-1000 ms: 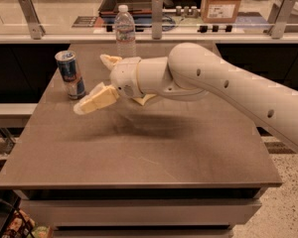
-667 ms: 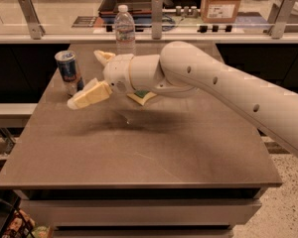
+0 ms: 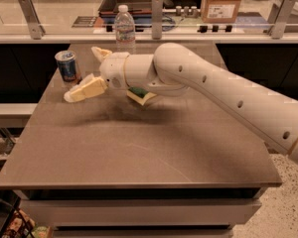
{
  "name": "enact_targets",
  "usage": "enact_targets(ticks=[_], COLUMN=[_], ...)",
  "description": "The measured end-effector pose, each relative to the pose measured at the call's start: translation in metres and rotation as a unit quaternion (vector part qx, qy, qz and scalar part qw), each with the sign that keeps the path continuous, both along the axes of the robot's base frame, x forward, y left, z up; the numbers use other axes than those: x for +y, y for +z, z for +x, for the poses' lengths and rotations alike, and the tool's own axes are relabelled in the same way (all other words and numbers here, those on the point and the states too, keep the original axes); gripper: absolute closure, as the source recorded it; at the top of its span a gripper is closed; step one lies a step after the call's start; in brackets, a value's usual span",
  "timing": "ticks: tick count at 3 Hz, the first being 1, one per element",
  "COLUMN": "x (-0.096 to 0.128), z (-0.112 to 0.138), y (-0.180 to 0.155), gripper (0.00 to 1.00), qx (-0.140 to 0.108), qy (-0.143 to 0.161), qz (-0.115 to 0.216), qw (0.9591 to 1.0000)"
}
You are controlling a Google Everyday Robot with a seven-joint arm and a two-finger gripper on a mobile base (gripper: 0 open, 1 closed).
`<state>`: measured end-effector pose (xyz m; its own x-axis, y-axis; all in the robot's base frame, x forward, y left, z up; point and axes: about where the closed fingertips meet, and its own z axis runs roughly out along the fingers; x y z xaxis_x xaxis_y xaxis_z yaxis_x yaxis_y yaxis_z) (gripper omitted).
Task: Knock redbull can over
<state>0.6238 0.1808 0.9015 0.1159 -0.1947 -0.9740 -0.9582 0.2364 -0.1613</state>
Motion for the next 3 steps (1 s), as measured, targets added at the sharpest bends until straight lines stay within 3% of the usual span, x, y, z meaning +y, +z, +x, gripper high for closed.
enact_targets(ticks=[3], x=[0.032], z=[0.017], y=[-0.007], gripper=[0.0], qx=[0.002], qy=[-0.013], qz=[0.03], qw=[0.9995])
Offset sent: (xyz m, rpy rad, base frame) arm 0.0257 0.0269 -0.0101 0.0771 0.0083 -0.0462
